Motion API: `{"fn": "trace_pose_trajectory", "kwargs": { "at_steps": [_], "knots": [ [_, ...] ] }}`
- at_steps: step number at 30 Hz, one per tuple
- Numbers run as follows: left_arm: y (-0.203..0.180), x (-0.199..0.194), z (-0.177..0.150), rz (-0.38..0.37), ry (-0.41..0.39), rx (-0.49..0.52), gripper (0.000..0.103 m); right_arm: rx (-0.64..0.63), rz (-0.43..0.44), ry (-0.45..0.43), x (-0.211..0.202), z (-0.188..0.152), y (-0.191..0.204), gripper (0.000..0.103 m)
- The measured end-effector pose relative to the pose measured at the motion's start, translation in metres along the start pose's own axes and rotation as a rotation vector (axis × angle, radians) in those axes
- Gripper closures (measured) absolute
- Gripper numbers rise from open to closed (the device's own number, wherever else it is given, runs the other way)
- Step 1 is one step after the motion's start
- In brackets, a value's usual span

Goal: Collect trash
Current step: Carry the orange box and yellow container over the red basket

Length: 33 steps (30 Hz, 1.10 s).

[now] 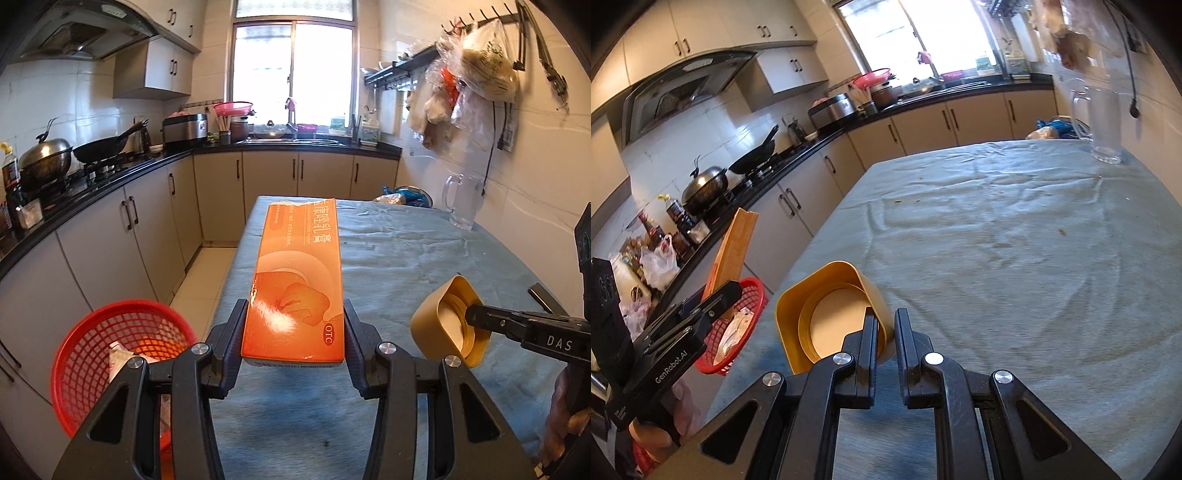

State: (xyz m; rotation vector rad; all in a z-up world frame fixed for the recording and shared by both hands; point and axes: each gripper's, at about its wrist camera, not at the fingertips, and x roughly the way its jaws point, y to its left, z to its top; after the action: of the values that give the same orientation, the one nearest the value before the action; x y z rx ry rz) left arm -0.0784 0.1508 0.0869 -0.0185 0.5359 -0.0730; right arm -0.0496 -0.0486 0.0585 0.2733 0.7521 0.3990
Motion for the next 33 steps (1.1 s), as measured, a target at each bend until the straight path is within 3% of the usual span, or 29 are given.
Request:
{"fn": "trace_pose_trajectory", "kwargs": {
  "at_steps": [23, 33],
  "knots": [
    [0.101, -0.023, -0.020, 0.128, 0.004, -0.124, 0.057, -0.134, 0.108, 0.069, 0.052, 0.008, 0.097, 0.093],
    [0.162, -0.027, -0.044, 0.210, 0.065, -0.197, 0.057, -0.174, 0.156, 0.104, 0.073, 0.008, 0.132, 0.093]
  ]
}}
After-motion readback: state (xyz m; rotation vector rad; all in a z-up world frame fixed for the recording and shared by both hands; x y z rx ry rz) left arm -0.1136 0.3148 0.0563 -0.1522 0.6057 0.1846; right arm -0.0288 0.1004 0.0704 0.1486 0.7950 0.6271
